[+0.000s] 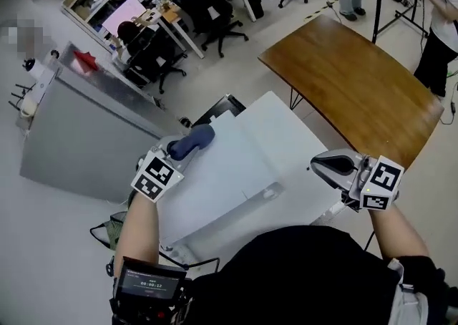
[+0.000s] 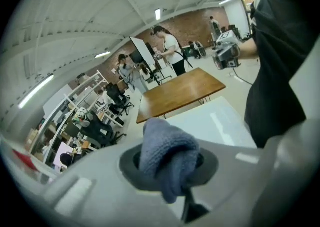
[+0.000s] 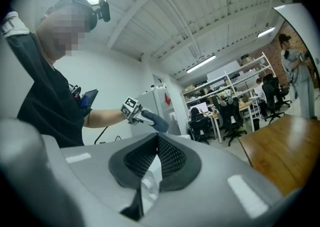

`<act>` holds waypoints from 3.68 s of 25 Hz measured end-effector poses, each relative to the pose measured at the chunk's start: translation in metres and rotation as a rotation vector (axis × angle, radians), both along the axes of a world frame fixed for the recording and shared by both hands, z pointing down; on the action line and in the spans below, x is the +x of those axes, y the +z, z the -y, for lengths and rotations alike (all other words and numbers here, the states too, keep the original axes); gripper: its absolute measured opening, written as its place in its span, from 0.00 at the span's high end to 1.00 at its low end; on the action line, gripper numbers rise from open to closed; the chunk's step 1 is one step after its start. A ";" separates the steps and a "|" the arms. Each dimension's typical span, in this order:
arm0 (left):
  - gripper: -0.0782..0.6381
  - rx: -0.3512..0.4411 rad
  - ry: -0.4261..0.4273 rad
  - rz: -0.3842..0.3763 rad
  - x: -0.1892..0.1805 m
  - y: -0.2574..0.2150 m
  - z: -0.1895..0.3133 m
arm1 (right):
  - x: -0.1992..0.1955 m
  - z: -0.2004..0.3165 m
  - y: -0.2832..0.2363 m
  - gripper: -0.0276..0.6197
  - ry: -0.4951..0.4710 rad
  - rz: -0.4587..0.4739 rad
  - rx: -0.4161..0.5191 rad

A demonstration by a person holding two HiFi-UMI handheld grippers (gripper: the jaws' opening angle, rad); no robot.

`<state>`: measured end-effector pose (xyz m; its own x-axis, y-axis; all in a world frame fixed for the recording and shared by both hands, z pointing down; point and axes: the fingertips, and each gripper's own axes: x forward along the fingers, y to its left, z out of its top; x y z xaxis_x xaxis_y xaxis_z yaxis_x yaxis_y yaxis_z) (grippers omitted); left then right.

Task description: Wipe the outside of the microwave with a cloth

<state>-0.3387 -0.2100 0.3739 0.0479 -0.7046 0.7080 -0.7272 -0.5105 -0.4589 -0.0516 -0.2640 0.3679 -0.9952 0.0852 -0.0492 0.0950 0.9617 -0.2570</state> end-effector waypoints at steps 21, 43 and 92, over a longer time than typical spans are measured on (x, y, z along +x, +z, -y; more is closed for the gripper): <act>0.82 -1.234 0.400 0.609 -0.003 0.251 0.153 | 0.148 0.108 0.124 0.95 0.323 -0.025 -0.284; 0.82 -1.852 0.786 0.226 0.201 0.312 -0.044 | 0.183 0.095 0.158 0.95 0.406 -0.027 -0.389; 0.82 -1.620 0.199 0.649 -0.002 0.229 0.098 | 0.188 0.081 0.189 0.95 0.442 -0.070 -0.442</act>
